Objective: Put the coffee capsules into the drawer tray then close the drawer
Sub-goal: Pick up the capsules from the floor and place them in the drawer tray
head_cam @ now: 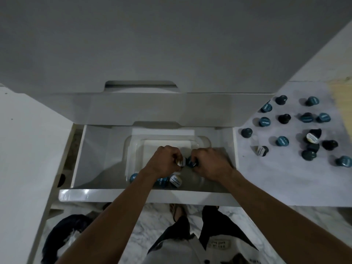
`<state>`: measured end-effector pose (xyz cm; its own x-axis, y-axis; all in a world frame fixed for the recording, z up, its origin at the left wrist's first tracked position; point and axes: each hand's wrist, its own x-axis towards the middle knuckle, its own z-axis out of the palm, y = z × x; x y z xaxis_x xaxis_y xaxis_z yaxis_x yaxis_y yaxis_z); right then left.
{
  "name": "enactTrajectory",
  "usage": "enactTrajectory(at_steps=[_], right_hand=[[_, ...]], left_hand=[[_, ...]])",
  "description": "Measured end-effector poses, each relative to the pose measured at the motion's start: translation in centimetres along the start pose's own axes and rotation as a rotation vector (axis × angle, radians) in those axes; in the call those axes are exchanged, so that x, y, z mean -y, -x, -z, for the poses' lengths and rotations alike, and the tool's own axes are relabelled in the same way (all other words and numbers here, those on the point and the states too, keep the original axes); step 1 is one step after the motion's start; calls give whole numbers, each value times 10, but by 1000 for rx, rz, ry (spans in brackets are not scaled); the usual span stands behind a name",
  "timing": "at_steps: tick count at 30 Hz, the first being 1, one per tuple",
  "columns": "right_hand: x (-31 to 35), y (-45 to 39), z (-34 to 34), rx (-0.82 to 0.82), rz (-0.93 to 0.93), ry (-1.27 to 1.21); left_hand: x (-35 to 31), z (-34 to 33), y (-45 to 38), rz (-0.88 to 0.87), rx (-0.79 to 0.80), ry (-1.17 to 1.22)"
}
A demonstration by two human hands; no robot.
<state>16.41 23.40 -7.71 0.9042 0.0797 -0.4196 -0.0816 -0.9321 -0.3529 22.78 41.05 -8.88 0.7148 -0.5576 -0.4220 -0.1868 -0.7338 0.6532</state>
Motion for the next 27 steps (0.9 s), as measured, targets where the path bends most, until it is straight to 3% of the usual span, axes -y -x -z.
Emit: enactTrajectory(at_steps=[8,27], right_hand=[[-2,-2,8,62,-41,-55],[2,8,-3,203,1,42]], left_hand=[[0,-5,1,2,35,47],[2,-13,0,-15,215,-92]])
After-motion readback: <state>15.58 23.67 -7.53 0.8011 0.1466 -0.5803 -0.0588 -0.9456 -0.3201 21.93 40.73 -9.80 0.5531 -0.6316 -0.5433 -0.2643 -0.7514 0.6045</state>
